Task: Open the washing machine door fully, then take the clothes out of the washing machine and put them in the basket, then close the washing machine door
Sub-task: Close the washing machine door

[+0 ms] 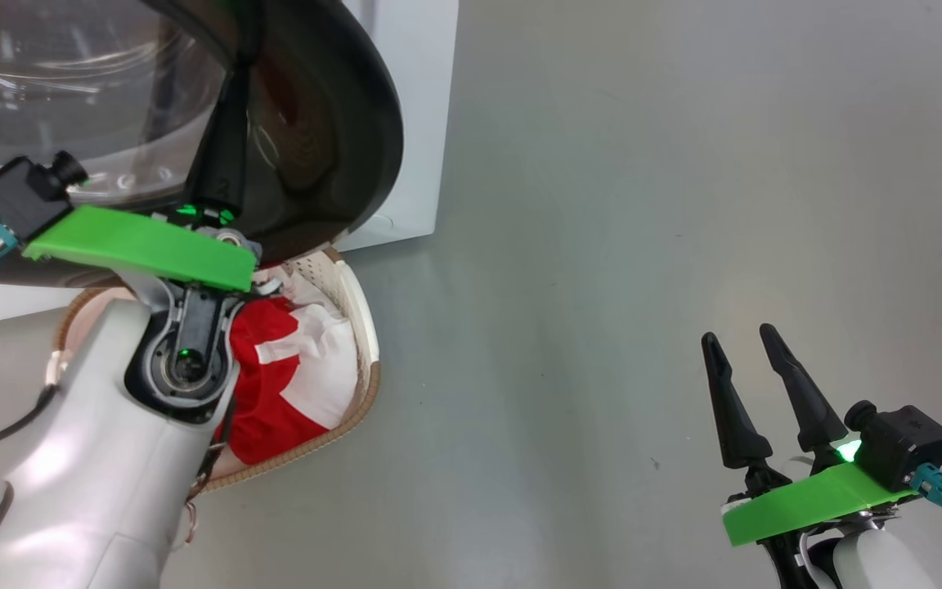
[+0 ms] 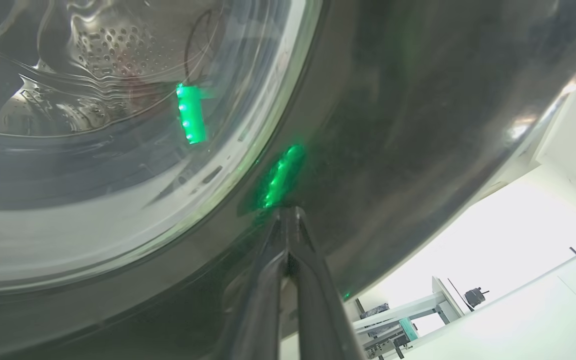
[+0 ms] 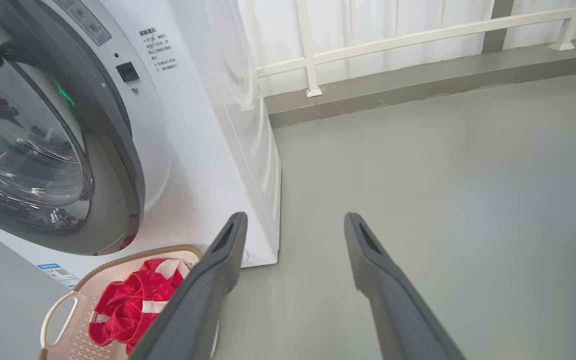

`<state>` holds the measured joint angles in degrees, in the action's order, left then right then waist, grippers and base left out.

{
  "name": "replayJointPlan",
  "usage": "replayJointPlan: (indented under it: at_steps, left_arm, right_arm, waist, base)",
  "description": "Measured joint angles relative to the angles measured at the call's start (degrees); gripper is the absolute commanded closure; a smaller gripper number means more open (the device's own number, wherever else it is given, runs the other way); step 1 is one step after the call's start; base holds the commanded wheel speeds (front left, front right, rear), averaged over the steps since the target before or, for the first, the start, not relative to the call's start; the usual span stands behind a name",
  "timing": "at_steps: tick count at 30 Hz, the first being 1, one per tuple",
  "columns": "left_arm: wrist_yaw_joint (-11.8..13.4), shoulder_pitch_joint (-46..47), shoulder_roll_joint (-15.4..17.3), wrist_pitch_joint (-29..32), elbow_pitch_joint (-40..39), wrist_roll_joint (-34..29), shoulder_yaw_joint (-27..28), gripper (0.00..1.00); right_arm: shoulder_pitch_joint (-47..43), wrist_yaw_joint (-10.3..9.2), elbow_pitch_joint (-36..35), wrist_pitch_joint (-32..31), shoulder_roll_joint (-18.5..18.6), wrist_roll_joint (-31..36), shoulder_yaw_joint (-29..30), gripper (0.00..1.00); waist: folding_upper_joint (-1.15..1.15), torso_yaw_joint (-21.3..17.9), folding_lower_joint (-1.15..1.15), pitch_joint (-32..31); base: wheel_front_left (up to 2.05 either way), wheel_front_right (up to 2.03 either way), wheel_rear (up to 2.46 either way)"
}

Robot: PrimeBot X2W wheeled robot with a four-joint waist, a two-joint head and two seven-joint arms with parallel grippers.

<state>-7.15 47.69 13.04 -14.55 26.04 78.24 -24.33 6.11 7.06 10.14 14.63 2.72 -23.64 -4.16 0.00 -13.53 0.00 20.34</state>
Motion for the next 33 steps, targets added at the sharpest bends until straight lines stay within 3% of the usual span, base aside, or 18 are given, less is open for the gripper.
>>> replayJointPlan:
  at_steps: [15,18,22,27,33]
  left_arm:
    - [0.0,-10.0,-1.8,0.0,0.2,-3.7,1.1,1.00]
    - [0.0,-13.8,-2.2,0.0,0.3,-6.3,2.5,0.79]
    - [0.0,-18.7,-3.0,0.0,0.3,-8.7,3.7,0.59]
    - [0.0,-24.4,-3.6,0.0,0.1,-11.0,6.4,0.46]
    - [0.0,-28.2,-4.5,0.0,-0.1,-14.4,8.3,0.15]
  right_arm:
    - [-0.2,0.00,0.2,0.0,0.1,1.0,0.4,0.00]
    - [-1.2,0.00,0.3,0.0,0.6,1.4,0.6,0.00]
    - [-2.7,0.00,0.4,0.0,0.7,2.3,0.8,0.00]
    - [-3.3,0.00,0.4,0.0,1.0,2.4,1.4,0.00]
    - [-3.8,0.00,0.4,0.0,1.2,2.5,1.7,0.00]
  waist:
    - [0.00,3.8,0.00,-2.7]
    - [0.00,5.0,0.00,-3.9]
    - [0.00,6.1,0.00,-5.3]
    - [0.00,7.7,0.00,-6.5]
    - [0.00,9.2,0.00,-7.3]
  base:
    - [0.00,0.00,0.00]
    - [0.00,0.00,0.00]
    - [0.00,0.00,0.00]
    - [0.00,0.00,0.00]
    - [0.00,0.00,0.00]
